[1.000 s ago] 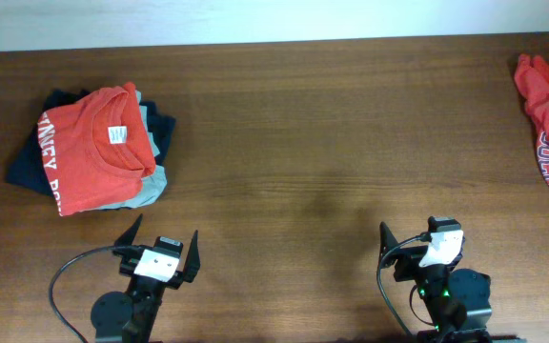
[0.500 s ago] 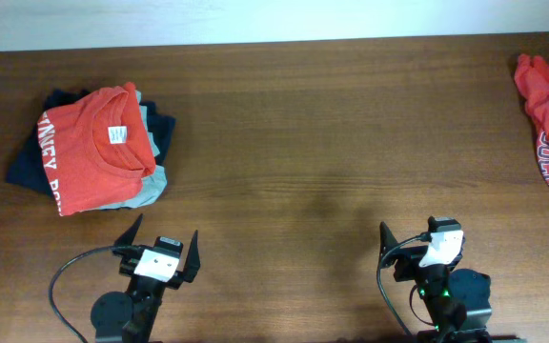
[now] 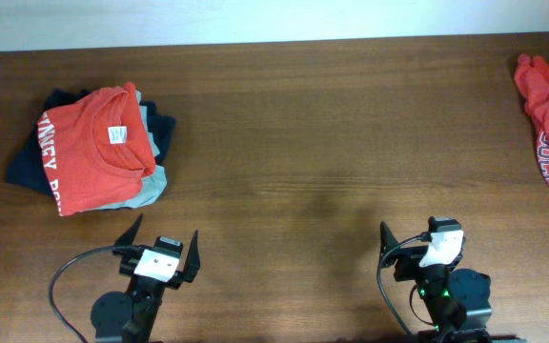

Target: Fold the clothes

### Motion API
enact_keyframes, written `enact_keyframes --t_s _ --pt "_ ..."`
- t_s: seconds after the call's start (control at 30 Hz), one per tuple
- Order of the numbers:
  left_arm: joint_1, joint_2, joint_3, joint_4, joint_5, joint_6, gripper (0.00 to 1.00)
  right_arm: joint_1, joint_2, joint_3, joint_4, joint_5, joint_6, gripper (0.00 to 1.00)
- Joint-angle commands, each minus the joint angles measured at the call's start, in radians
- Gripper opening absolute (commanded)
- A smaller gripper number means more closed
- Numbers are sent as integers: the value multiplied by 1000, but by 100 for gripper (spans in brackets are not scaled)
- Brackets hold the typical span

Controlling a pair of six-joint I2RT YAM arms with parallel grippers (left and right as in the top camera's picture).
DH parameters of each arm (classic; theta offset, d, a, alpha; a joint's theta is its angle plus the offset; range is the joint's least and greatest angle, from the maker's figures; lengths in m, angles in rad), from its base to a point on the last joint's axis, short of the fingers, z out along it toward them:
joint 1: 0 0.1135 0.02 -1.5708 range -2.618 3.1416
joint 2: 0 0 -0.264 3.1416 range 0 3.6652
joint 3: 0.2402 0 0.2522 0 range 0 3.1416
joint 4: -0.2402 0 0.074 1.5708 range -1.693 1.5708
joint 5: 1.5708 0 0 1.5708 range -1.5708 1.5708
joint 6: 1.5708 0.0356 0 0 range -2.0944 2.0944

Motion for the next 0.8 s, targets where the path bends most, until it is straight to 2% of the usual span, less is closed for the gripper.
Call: enact_keyframes --t_s 0.0,0.43,0.53,0.67,0.77 --pt "2 -10 -10 6 -7 11 99 -5 -8 -7 0 40 2 99" --pt "2 -10 -10 10 20 11 99 -5 -8 -7 71 -47 15 99" --pt "2 -10 -9 17 20 -62 99 -5 -8 -6 103 -57 15 98" --pt "2 -8 23 27 21 -217 99 -5 -7 16 120 -56 16 98" --pt "2 16 88 9 20 -256 99 -5 22 76 98 -45 58 98"
